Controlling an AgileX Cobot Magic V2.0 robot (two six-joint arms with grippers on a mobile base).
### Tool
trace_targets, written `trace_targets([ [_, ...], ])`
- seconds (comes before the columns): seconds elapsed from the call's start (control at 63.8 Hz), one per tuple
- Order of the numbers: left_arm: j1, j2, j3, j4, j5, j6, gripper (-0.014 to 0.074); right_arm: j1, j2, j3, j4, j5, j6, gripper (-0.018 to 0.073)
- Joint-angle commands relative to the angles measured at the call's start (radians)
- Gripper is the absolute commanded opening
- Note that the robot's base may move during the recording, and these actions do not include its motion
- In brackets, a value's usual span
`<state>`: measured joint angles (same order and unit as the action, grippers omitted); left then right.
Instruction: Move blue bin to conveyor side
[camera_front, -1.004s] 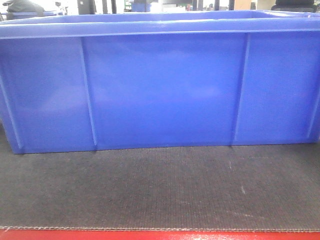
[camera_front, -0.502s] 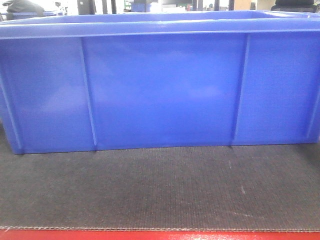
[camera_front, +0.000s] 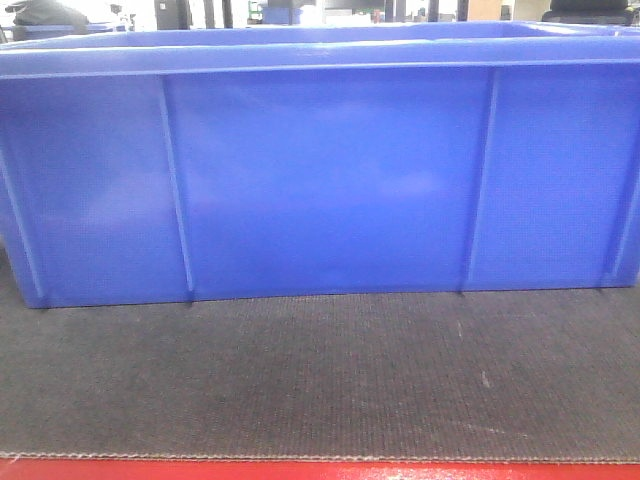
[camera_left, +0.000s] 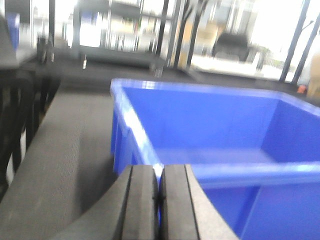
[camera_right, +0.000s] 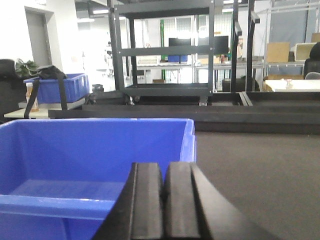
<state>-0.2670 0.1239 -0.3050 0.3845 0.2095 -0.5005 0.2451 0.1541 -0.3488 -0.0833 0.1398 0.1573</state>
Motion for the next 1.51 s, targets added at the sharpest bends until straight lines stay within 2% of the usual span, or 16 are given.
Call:
trace_targets([
  [0.0,-0.005,-0.050,0.003,0.005,-0.018,-0.008,0.0001,-0.006,-0.015,0.002,-0.013,-0.011,-0.001,-0.0089],
  [0.674,-0.005,-0.083,0.003,0.005,-0.018,-0.008,0.0001,-0.006,-0.015,0.004,-0.013,-0.021,-0.001,-0.0089],
  [0.847,-0.005,-0.083,0.003,0.005,-0.018,-0.008,0.0001,-0.109,-0.039,0.064,-0.001,-0.012,-0.003,-0.0089],
  [0.972,-0.005,-0.083,0.003,0.005,-0.018,-0.008,0.0001,-0.190,-0.089,0.154,0.069,-0.012,-0.092,-0.0089],
  [1.161,-0.005,-0.083,0.003,0.005,-0.018,-0.008,0.0001,-0.199,-0.154,0.298,0.069,-0.022,-0.097,-0.0089],
  [1.239,-0.005,-0.083,0.003,0.005,-0.015,-0.008,0.0001,-0.199,-0.154,0.349,0.069,-0.081,-0.097,-0.0089],
  [1.286,-0.005,-0.083,0.003,0.005,-0.015,-0.008,0.0001,-0.199,-0.154,0.349,0.069,-0.132,-0.097,-0.0089],
  [1.333,-0.005,-0.083,0.003,0.005,-0.015,-0.008,0.0001,-0.199,-0.154,0.349,0.069,-0.090,-0.095,-0.0089],
  [1.49,-0.005,-0.083,0.003,0.005,-0.015,-0.008,0.0001,-0.199,-0.154,0.349,0.069,-0.100,-0.095,-0.0089],
])
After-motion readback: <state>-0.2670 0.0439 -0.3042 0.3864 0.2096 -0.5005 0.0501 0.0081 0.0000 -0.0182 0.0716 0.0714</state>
